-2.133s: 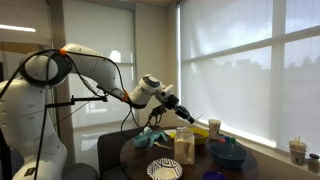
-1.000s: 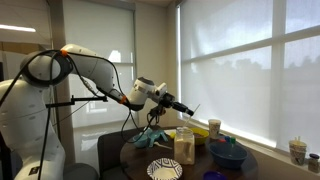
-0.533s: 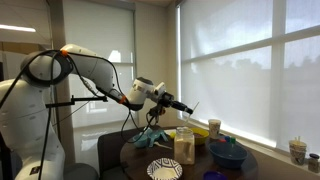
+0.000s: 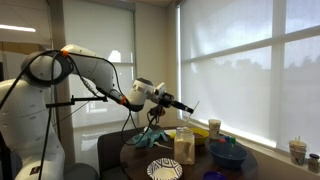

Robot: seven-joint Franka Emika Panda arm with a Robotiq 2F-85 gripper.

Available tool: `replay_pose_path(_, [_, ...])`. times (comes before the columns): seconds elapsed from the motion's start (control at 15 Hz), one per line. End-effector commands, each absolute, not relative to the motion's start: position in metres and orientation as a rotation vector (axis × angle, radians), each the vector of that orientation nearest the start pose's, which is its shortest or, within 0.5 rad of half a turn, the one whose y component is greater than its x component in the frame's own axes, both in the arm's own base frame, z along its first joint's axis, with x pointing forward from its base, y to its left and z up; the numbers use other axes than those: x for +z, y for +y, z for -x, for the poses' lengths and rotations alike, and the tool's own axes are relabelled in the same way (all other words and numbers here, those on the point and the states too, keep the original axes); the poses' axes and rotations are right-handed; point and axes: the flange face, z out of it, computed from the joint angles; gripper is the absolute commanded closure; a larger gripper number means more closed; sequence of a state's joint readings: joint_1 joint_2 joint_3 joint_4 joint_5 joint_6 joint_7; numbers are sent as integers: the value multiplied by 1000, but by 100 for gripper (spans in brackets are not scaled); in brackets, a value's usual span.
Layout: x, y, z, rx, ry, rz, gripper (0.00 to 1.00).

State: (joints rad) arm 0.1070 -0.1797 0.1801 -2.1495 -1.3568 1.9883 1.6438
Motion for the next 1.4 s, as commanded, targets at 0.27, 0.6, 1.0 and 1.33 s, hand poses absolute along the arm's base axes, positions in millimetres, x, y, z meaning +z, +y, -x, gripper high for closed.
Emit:
replay_pose_path(0.27, [507, 103, -513, 1267, -563, -1903, 97])
replay_pose_path(0.6, [502, 108, -514, 1242, -555, -1831, 97])
replay_pose_path(1.0, [492, 114, -514, 1182, -558, -1723, 97])
replay_pose_path(1.33, [494, 113, -517, 1186, -641, -1682, 97])
